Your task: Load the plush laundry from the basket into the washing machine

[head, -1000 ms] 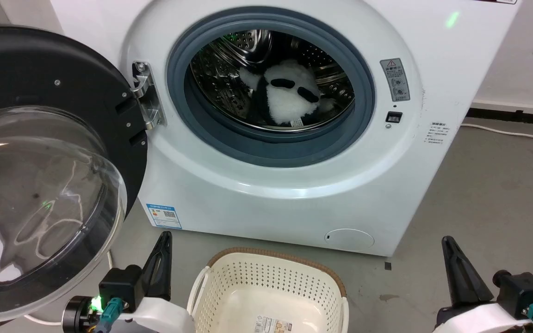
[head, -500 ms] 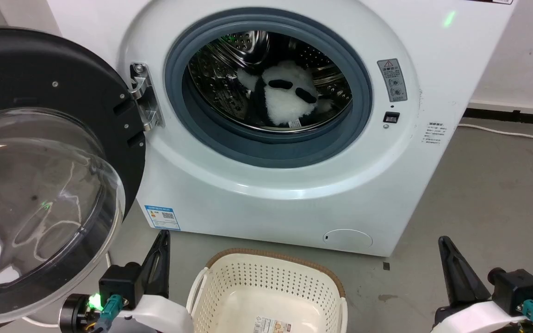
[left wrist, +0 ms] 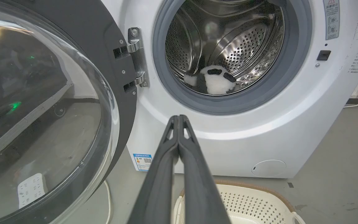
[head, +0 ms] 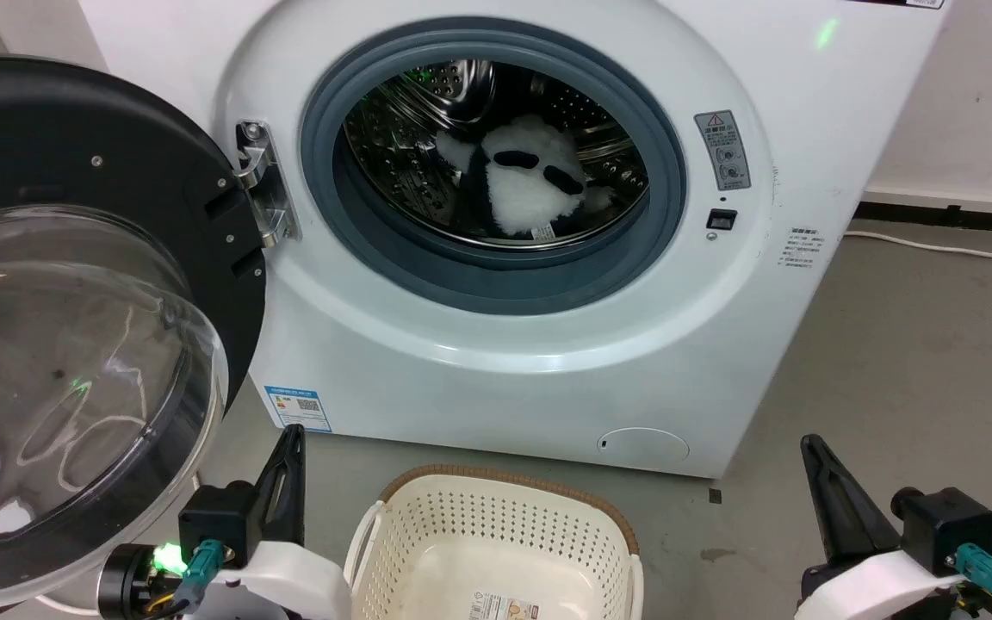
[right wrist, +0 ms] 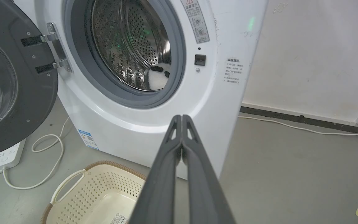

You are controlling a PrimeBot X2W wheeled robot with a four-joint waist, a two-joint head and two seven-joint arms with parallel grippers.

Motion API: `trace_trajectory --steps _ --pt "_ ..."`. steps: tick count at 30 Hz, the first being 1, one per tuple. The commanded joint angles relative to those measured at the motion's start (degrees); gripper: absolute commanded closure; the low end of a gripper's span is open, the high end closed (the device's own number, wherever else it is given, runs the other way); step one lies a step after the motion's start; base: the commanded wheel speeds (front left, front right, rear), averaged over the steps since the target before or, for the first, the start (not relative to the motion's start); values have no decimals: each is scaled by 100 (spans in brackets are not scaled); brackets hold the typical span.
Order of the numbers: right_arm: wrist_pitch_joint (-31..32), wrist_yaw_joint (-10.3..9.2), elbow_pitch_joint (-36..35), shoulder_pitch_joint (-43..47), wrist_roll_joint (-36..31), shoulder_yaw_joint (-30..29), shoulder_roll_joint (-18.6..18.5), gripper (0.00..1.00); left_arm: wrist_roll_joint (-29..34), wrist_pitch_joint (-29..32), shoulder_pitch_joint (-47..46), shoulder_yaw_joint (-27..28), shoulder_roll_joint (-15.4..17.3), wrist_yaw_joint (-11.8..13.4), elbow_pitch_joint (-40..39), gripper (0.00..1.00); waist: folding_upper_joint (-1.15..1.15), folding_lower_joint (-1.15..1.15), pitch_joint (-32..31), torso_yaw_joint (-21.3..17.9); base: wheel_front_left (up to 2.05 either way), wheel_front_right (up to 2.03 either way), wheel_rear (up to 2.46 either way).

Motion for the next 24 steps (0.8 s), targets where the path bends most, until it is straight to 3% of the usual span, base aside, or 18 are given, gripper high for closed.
trace_trajectory --steps 1,24 --pt "34 -3 -40 -85 -57 14 0 100 54 32 61 15 -3 39 -54 100 0 0 -2 -3 0 0 0" --pt "293 -4 -97 -147 -259 68 0 100 232 289 76 105 -6 128 -221 100 0 0 -27 -56 0 0 0"
